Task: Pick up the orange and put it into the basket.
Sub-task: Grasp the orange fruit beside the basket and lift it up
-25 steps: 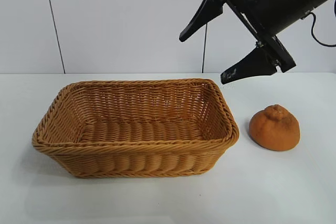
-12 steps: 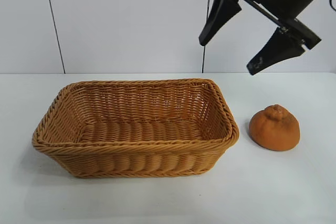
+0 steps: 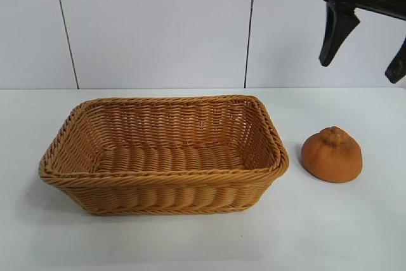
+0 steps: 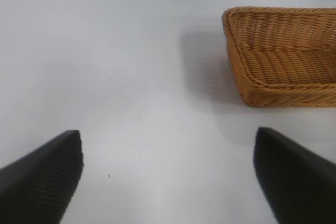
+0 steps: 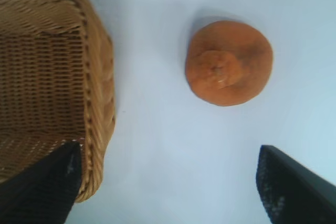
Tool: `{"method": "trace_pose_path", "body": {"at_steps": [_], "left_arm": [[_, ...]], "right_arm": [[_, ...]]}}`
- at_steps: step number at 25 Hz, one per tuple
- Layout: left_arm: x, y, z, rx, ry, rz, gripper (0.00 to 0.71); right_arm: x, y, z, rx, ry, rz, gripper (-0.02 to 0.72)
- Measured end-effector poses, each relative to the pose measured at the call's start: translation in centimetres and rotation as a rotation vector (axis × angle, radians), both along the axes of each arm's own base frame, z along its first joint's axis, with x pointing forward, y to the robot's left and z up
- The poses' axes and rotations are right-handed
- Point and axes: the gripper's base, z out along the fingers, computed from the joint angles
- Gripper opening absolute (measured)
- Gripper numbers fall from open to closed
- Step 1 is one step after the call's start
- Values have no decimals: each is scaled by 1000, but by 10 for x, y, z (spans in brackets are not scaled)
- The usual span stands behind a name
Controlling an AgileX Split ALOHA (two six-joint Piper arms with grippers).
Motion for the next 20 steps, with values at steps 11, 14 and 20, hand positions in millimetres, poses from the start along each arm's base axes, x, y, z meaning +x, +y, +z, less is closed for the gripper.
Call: {"method": "trace_pose_path", "body": {"at_steps": [11, 14, 20], "left_arm": [[0, 0, 0, 0, 0, 0, 630], [0, 0, 0, 0, 0, 0, 630], [0, 0, 0, 0, 0, 0, 630]], "right_arm": [[31, -11, -59, 51, 53, -48, 620], [38, -10, -85, 60, 92, -65, 620], [46, -10, -134, 47, 173, -81, 620]]}}
